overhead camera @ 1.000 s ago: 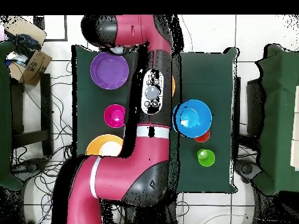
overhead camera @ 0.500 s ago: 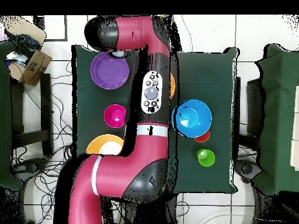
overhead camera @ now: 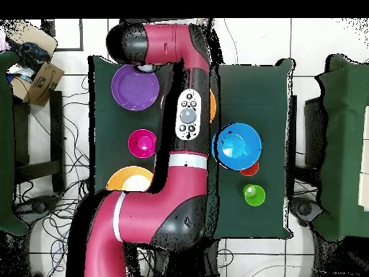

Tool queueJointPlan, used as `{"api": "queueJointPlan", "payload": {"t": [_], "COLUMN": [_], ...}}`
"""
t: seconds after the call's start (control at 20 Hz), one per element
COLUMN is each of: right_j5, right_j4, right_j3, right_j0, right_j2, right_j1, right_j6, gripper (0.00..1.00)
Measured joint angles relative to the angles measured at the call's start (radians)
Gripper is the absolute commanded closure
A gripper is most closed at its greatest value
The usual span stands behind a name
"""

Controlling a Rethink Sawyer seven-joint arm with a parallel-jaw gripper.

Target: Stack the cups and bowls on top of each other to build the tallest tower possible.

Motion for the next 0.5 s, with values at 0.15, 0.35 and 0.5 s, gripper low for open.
{"api": "queueJointPlan", "payload": {"t": [0.15, 0.35, 0.5], "right_j5": [0.0, 0.0, 0.0], "right_j4": [0.016, 0.035, 0.046], "right_j3": [0.018, 0.041, 0.054], "right_j0": [0.0, 0.0, 0.0], "right_j2": [0.002, 0.006, 0.008], "right_j1": [-0.009, -0.022, -0.03], "right_j6": [0.0, 0.0, 0.0], "gripper": [0.0, 0.0, 0.0]}}
